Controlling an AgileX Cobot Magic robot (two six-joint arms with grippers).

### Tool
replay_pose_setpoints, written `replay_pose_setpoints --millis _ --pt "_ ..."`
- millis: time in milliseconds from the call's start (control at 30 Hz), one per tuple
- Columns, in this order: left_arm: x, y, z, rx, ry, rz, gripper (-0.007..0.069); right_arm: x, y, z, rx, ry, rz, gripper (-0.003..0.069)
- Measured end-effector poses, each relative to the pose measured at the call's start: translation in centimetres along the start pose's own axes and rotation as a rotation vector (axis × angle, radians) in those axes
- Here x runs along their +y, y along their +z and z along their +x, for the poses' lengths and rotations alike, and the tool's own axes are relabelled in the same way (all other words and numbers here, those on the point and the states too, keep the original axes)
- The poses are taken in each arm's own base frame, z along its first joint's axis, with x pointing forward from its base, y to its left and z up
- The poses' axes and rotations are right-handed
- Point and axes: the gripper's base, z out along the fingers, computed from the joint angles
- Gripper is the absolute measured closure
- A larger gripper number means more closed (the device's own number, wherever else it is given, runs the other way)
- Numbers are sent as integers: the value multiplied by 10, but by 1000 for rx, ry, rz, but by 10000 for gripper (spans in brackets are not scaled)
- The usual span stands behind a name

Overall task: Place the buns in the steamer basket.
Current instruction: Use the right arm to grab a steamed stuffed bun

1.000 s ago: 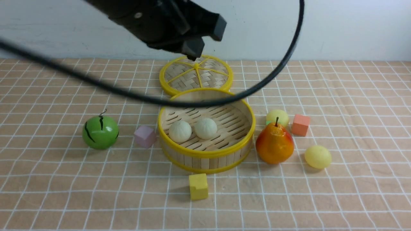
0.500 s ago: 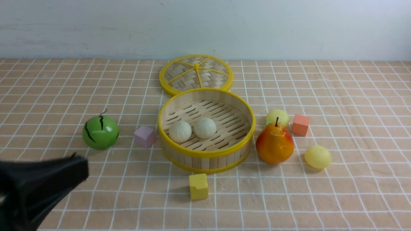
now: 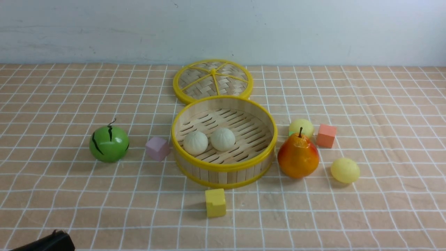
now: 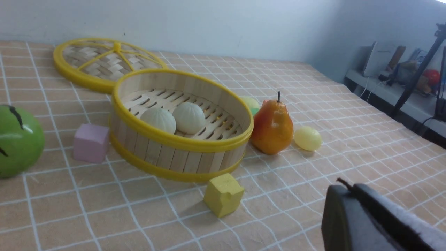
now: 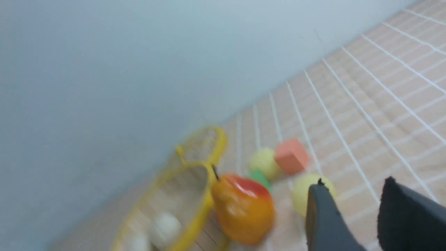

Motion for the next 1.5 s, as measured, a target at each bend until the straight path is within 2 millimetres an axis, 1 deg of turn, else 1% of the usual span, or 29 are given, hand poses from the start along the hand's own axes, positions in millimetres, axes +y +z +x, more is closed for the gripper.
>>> replay_pose_setpoints --millis 33,100,167,233,267,300,333,367,400,467,500,533,600,633,733,800,833,867,900,967,1033,1067,1100,1133,1167,1233,1333,1467,1500 --pt "0 0 -2 -17 0 3 638 10 0 -7 32 26 -12 452" --pt "0 0 -2 -21 0 3 638 28 4 -19 160 -14 4 501" --pt "0 0 -2 -22 -1 3 638 47 16 -32 351 -144 49 557" --pt "0 0 -2 -22 -1 3 638 67 37 -48 583 -333 98 611" --pt "0 0 -2 -22 -1 3 638 71 48 -52 659 -392 118 633" --pt "0 0 -2 -22 -1 3 638 72 51 -53 677 -400 121 633" --pt "0 0 -2 -22 -1 3 638 75 76 -55 814 -462 162 654" --pt "0 0 -2 -22 -1 3 638 77 79 -58 829 -476 162 657" --pt "0 0 -2 -22 -1 3 638 79 107 -58 941 -499 192 659" --pt "0 0 -2 -20 -1 3 638 76 143 -52 1052 -502 226 659" --pt "0 0 -2 -20 -1 3 638 76 147 -51 1060 -501 228 659" --pt "0 0 -1 -16 -1 3 638 74 178 -47 1109 -508 238 659" --pt "0 0 -1 -16 -1 3 638 70 201 -42 1137 -507 248 659" --pt "0 0 -1 -16 -1 3 638 69 206 -40 1142 -505 251 659" --pt "0 0 -1 -16 -1 3 638 62 236 -30 1171 -497 266 655" --pt "0 0 -1 -16 -1 3 638 54 261 -19 1197 -486 280 634" --pt "0 0 -1 -16 -1 3 638 54 263 -19 1196 -484 278 629" --pt "0 0 -1 -16 -1 3 638 47 273 -10 1220 -470 288 610" --pt "0 0 -1 -16 -1 3 638 47 275 -10 1219 -468 288 606" --pt "0 0 -1 -16 -1 3 638 33 294 10 1266 -433 307 530" --pt "0 0 -1 -16 -1 3 638 25 307 20 1276 -424 316 464" --pt "0 0 -1 -16 -1 3 638 22 312 24 1279 -423 319 425" --pt "0 0 -1 -16 -1 3 638 20 313 27 1286 -421 323 417" --pt "0 0 -1 -16 -1 3 638 15 321 32 1289 -420 326 351" --pt "0 0 -1 -16 -1 3 638 13 324 35 1288 -419 328 321" --pt "0 0 -1 -16 -1 3 638 10 328 37 1278 -421 329 286" --pt "0 0 -1 -16 -1 3 637 10 331 37 1255 -426 325 276" --pt "0 0 -1 -16 -2 3 637 10 335 37 1210 -434 318 305" --pt "0 0 -1 -16 -2 3 636 8 337 39 1201 -437 319 326"
